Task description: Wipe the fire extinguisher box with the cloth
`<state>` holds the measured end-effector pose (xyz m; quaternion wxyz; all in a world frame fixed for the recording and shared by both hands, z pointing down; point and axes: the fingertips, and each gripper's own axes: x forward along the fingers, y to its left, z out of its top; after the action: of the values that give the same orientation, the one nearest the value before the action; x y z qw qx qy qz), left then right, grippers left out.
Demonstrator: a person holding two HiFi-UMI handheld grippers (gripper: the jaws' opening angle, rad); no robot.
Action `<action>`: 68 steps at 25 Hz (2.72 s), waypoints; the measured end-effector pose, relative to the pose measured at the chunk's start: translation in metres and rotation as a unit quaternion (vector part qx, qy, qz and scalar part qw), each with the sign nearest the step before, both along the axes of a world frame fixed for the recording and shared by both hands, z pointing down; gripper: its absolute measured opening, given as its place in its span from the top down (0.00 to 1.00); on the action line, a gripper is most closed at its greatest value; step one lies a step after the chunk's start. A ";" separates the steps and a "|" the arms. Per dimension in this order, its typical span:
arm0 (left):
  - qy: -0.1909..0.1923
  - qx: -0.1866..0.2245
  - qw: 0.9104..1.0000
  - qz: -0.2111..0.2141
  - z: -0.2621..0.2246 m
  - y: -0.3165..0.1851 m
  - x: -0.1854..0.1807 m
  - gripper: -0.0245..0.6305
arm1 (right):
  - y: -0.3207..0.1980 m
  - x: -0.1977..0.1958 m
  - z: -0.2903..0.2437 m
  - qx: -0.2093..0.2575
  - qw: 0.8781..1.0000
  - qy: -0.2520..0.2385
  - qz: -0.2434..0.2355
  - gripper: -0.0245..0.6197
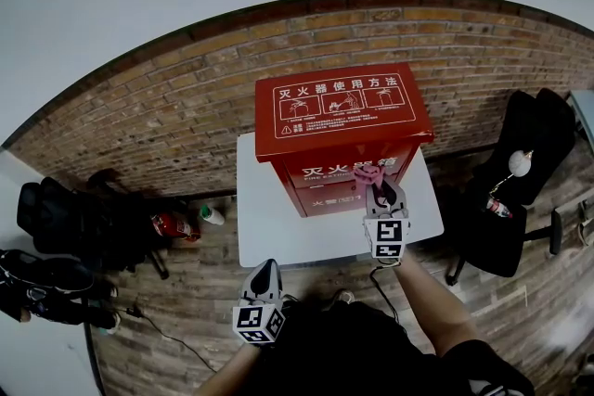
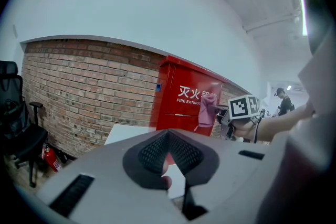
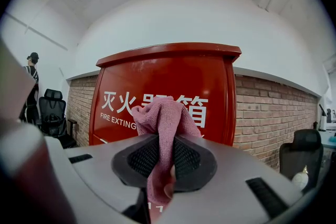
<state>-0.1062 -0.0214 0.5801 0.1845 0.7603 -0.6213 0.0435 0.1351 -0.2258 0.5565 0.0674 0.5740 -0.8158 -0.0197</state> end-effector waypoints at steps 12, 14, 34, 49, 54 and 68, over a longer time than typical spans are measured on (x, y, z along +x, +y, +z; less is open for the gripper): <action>-0.005 0.001 1.000 0.000 0.000 0.001 0.003 0.94 | -0.004 0.034 0.009 -0.007 1.000 0.007 0.030 0.86; -0.005 0.000 1.000 0.001 0.001 0.000 0.004 0.94 | -0.004 0.041 0.010 -0.009 0.999 0.009 0.036 0.86; -0.006 -0.007 1.000 0.009 0.006 -0.003 0.009 0.94 | -0.012 0.096 0.011 -0.005 0.996 0.029 0.087 0.86; -0.014 -0.008 1.000 0.000 0.006 -0.002 0.004 0.94 | -0.013 0.099 0.046 -0.028 0.995 0.035 0.090 0.86; -0.014 -0.012 1.000 0.000 0.007 -0.001 0.004 0.94 | -0.014 0.099 0.066 -0.044 0.994 0.040 0.089 0.86; -0.029 0.006 1.000 -0.003 -0.004 0.003 0.000 0.94 | -0.014 0.105 0.116 -0.096 0.990 0.021 0.100 0.86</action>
<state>-0.1060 -0.0187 0.5757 0.1618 0.7580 -0.6288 0.0616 0.2404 -0.2398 0.6727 0.1410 0.6429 -0.7509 0.0533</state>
